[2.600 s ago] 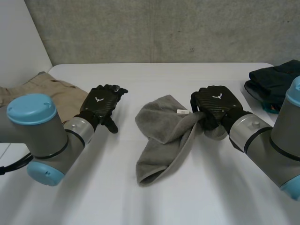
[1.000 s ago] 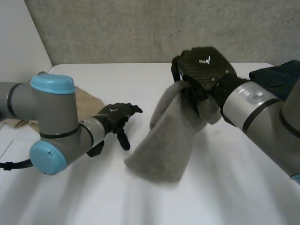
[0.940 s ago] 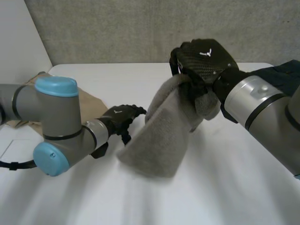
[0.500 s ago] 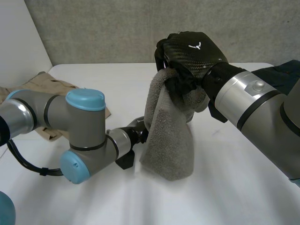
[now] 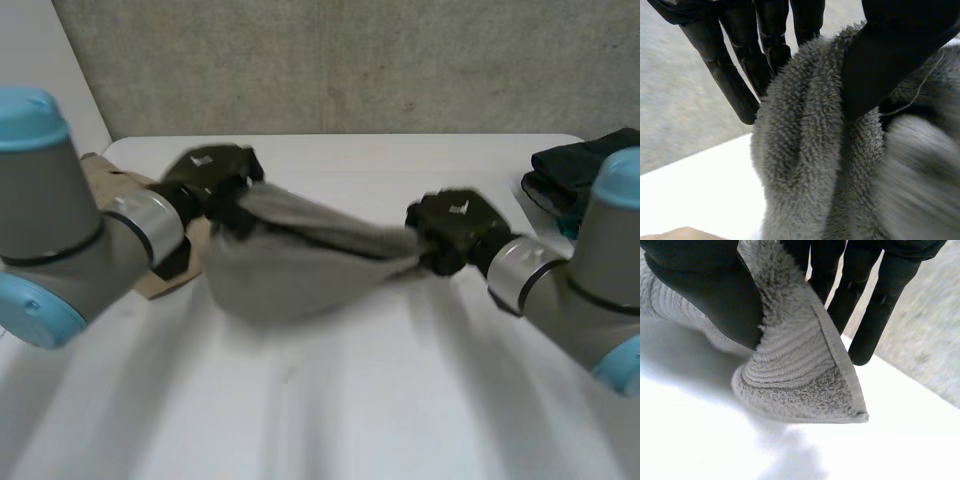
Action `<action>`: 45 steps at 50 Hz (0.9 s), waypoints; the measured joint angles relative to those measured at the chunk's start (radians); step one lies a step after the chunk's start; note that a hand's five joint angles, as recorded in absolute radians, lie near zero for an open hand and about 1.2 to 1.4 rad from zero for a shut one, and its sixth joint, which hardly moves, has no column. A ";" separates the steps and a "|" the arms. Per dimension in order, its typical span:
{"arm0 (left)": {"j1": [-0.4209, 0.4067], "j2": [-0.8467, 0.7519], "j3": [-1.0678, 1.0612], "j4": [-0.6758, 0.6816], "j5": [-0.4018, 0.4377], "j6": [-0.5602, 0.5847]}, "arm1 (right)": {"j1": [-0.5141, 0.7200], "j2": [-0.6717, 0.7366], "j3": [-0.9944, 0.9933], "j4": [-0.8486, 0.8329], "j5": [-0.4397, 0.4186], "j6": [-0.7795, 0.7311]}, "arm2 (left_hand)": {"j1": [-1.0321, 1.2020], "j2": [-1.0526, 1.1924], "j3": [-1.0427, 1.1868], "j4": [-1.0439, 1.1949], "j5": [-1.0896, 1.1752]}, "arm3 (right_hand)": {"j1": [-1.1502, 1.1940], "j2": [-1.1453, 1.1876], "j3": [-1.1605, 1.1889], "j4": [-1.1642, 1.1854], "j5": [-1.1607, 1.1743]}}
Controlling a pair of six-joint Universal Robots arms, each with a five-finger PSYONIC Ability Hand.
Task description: Fold the laundry.
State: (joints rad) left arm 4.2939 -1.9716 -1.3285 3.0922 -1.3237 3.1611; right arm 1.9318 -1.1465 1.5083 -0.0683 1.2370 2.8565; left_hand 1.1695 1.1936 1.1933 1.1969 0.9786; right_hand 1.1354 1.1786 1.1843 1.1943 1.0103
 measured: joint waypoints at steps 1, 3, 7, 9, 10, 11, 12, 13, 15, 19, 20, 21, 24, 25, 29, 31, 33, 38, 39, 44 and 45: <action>-0.010 -0.011 0.000 -0.004 0.000 0.015 | 0.003 0.016 -0.001 -0.001 0.001 -0.007 | 0.000 0.000 0.000 0.000 0.000 | -0.004 -0.008 -0.010 -0.011 -0.009; -0.040 -0.052 0.005 -0.016 -0.008 0.052 | 0.014 0.058 -0.005 -0.005 0.008 -0.021 | 0.000 0.001 0.000 0.000 0.000 | -0.103 -0.141 -0.143 -0.138 -0.132; -0.094 -0.160 0.041 -0.056 -0.059 0.103 | 0.036 0.114 -0.025 -0.010 0.048 -0.025 | -0.005 -0.005 -0.001 -0.001 -0.002 | -0.321 -0.369 -0.367 -0.377 -0.371; -0.110 -0.199 0.063 -0.086 -0.091 0.113 | 0.042 0.118 -0.030 -0.010 0.078 -0.017 | -0.161 -0.154 -0.154 -0.157 -0.129 | -0.434 -0.481 -0.472 -0.489 -0.494; -0.115 -0.211 0.072 -0.101 -0.105 0.116 | 0.044 0.114 -0.031 -0.010 0.090 -0.013 | -0.279 -0.278 -0.258 -0.262 -0.226 | -0.467 -0.509 -0.510 -0.528 -0.530; -0.119 -0.218 0.079 -0.115 -0.117 0.118 | 0.046 0.107 -0.031 -0.010 0.106 -0.008 | -0.456 -0.441 -0.437 -0.428 -0.386 | -0.491 -0.528 -0.538 -0.553 -0.560; -0.120 -0.221 0.084 -0.125 -0.125 0.118 | 0.047 0.101 -0.031 -0.009 0.115 -0.005 | -0.596 -0.563 -0.558 -0.568 -0.525 | -0.500 -0.535 -0.549 -0.566 -0.575; -0.120 -0.219 0.088 -0.134 -0.132 0.118 | 0.047 0.090 -0.029 -0.009 0.126 -0.002 | -0.611 -0.595 -0.574 -0.584 -0.541 | -0.518 -0.553 -0.574 -0.584 -0.597; -0.115 -0.202 0.091 -0.151 -0.144 0.117 | 0.046 0.058 -0.025 -0.008 0.146 0.004 | -0.760 -0.754 -0.751 -0.760 -0.719 | -0.556 -0.599 -0.613 -0.621 -0.639; -0.098 -0.151 0.082 -0.157 -0.148 0.114 | 0.041 0.010 -0.019 0.001 0.157 0.002 | -0.785 -0.817 -0.814 -0.825 -0.787 | -0.598 -0.649 -0.652 -0.663 -0.678; -0.082 -0.108 0.066 -0.154 -0.144 0.113 | 0.038 -0.012 -0.018 0.016 0.155 -0.005 | -0.815 -0.850 -0.847 -0.855 -0.818 | -0.606 -0.660 -0.661 -0.675 -0.689; -0.070 -0.077 0.052 -0.150 -0.140 0.112 | 0.036 -0.027 -0.019 0.032 0.151 -0.013 | -0.823 -0.856 -0.853 -0.863 -0.826 | -0.607 -0.662 -0.661 -0.679 -0.694; -0.039 -0.004 0.012 -0.143 -0.126 0.113 | 0.033 -0.048 -0.026 0.082 0.141 -0.033 | -0.866 -0.896 -0.895 -0.901 -0.863 | -0.607 -0.662 -0.661 -0.679 -0.695; -0.034 0.004 0.006 -0.142 -0.123 0.113 | 0.033 -0.050 -0.027 0.089 0.140 -0.036 | -0.866 -0.896 -0.895 -0.901 -0.863 | -0.607 -0.662 -0.661 -0.679 -0.695; 0.024 0.092 -0.070 -0.139 -0.095 0.122 | 0.032 -0.056 -0.043 0.177 0.126 -0.063 | -0.905 -0.935 -0.930 -0.942 -0.903 | -0.607 -0.662 -0.661 -0.679 -0.695; 0.055 0.119 -0.105 -0.138 -0.081 0.132 | 0.033 -0.052 -0.049 0.207 0.120 -0.072 | -0.905 -0.939 -0.930 -0.945 -0.904 | -0.607 -0.662 -0.661 -0.679 -0.695; 0.088 0.137 -0.139 -0.137 -0.067 0.146 | 0.034 -0.045 -0.051 0.228 0.114 -0.078 | -0.905 -0.941 -0.930 -0.945 -0.904 | -0.607 -0.662 -0.661 -0.679 -0.695; 0.198 0.154 -0.228 -0.123 -0.011 0.200 | 0.039 -0.012 -0.044 0.253 0.097 -0.084 | -0.905 -0.942 -0.930 -0.945 -0.904 | -0.607 -0.662 -0.661 -0.679 -0.695; 0.220 0.152 -0.243 -0.119 0.004 0.211 | 0.041 -0.004 -0.039 0.251 0.094 -0.084 | -0.905 -0.942 -0.930 -0.945 -0.904 | -0.607 -0.662 -0.661 -0.679 -0.695; 0.316 0.125 -0.303 -0.094 0.107 0.257 | 0.053 0.036 -0.014 0.193 0.094 -0.077 | -0.905 -0.942 -0.930 -0.945 -0.904 | -0.558 -0.600 -0.606 -0.625 -0.611; 0.319 0.122 -0.305 -0.093 0.113 0.258 | 0.054 0.038 -0.013 0.187 0.095 -0.076 | -0.905 -0.942 -0.930 -0.945 -0.904 | -0.538 -0.579 -0.584 -0.608 -0.593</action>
State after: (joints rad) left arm 4.6132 -1.8494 -1.6334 2.9992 -1.2110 3.4192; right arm 1.9854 -1.1084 1.4953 0.1188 1.3321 2.7806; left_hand 0.2649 0.2521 0.2632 0.2523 0.0741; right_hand 0.5978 0.5995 0.5999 0.5866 0.4175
